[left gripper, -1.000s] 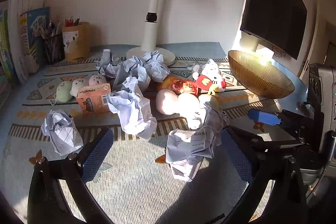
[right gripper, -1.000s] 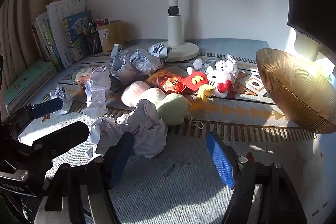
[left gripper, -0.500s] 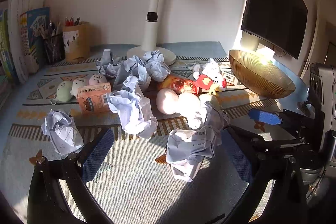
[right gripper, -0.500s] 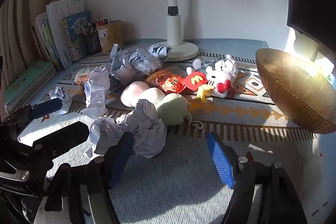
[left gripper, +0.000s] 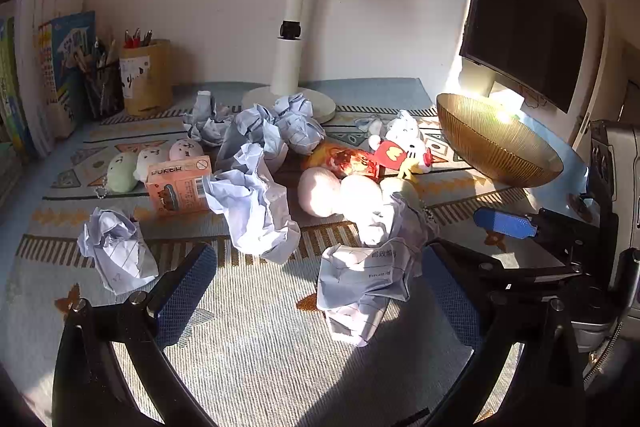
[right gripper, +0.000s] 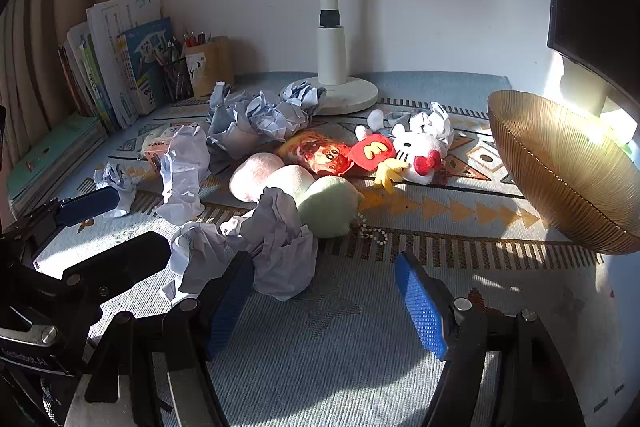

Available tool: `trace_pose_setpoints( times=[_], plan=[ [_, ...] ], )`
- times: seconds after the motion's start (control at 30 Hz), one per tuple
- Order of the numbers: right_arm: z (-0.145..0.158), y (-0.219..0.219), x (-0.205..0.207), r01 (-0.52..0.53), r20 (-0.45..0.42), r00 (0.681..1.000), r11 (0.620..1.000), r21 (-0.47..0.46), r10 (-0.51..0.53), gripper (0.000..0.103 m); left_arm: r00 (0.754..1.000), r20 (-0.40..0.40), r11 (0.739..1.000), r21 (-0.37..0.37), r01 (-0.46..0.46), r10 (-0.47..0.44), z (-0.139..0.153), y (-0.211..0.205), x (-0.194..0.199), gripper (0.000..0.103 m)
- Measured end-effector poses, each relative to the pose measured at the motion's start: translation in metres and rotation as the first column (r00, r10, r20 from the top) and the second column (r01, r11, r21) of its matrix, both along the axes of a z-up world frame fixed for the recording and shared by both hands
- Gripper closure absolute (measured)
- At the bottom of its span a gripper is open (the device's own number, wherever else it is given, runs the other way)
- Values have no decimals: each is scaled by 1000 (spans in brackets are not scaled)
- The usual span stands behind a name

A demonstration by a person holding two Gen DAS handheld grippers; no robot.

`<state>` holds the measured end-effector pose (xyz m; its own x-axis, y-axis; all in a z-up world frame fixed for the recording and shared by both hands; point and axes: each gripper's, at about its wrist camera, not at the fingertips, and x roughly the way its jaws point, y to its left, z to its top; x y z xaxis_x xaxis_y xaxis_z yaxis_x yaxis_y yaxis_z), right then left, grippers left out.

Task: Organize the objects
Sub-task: 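Move the right gripper toward the crumpled paper ball near the plush toys, then close the right gripper on the crumpled paper ball and lift it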

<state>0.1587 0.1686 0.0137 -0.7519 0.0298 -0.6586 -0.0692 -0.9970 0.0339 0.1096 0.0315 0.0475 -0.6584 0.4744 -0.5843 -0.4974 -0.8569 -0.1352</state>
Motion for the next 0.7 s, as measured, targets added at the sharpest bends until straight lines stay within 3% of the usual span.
trace_pose_setpoints(
  times=[0.23, 0.33, 0.43, 0.47, 0.57, 0.7],
  plan=[
    [-1, 2, -2, -13, 17, 1000, 1000, -24, 14, 30, 1000, 14, 1000, 7, 17, -17, 0, 1, -1, 1],
    [-6, 3, -9, -74, 68, 995, 994, -83, 79, 30, 990, 84, 993, 44, 108, -112, -2, 2, -6, 1],
    [-6, 2, -13, -109, 74, 990, 988, -109, 117, 32, 960, 181, 974, 125, 191, -212, -7, -1, -15, 1],
    [-7, 1, -16, -110, 86, 989, 988, -107, 120, 35, 953, 208, 972, 136, 193, -219, -8, 0, -19, 1],
    [-15, -3, -30, -149, 144, 975, 980, -130, 167, 62, 932, 300, 978, 108, 177, -202, -19, 12, -34, 3],
    [-13, -7, -29, -158, 131, 976, 981, -110, 172, 69, 905, 380, 981, 109, 160, -190, -29, 18, -46, 8]
  ],
)
